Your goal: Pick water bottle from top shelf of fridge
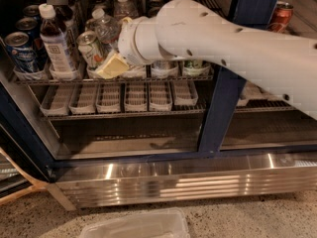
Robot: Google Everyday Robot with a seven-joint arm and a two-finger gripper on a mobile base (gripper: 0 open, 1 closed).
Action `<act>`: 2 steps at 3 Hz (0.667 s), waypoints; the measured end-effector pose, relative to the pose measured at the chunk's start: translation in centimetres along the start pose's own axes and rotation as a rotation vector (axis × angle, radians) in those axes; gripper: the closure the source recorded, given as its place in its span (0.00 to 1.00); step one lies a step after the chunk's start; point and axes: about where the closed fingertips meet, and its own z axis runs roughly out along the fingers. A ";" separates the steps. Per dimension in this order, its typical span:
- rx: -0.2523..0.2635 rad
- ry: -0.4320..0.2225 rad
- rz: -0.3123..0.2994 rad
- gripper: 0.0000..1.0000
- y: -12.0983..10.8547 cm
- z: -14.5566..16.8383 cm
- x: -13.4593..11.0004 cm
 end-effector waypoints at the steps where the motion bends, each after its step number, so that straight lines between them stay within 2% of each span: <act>1: 0.017 -0.004 -0.008 0.18 -1.0 0.3 0.0; 2: 0.054 0.000 -0.021 0.36 -3.0 -0.3 0.8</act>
Offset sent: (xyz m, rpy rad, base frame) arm 0.0767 -0.0773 0.0250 -0.0149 -0.1512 -0.1231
